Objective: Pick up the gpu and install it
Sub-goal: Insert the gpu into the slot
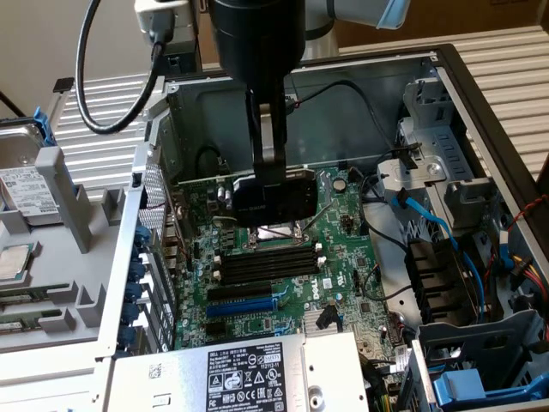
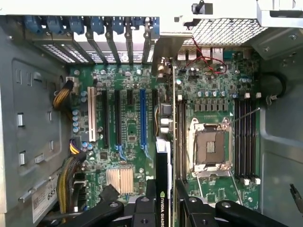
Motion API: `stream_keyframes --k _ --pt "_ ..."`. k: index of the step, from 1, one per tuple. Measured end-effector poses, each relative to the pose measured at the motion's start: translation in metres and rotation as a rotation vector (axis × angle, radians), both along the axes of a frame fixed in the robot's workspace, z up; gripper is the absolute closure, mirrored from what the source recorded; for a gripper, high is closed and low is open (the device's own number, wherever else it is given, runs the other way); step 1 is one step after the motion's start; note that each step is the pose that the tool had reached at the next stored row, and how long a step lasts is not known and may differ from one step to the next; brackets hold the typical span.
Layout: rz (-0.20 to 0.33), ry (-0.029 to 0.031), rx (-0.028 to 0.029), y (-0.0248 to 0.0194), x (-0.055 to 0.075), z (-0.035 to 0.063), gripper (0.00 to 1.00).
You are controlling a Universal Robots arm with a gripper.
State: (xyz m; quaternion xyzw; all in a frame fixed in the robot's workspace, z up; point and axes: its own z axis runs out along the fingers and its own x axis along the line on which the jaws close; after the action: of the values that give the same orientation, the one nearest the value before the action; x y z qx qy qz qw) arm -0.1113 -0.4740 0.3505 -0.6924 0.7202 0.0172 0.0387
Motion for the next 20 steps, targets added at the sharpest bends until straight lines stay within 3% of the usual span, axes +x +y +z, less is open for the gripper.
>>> stream_keyframes --k 6,14,20 --pt "0.008 0.0103 0.0 -0.0047 -0.001 -0.0079 0.74" --pt "0.011 0.0116 -0.0007 -0.0063 -0.011 -0.0216 0.74" --pt "0.012 0.012 -0.0012 -0.0096 -0.011 -0.0319 0.74"
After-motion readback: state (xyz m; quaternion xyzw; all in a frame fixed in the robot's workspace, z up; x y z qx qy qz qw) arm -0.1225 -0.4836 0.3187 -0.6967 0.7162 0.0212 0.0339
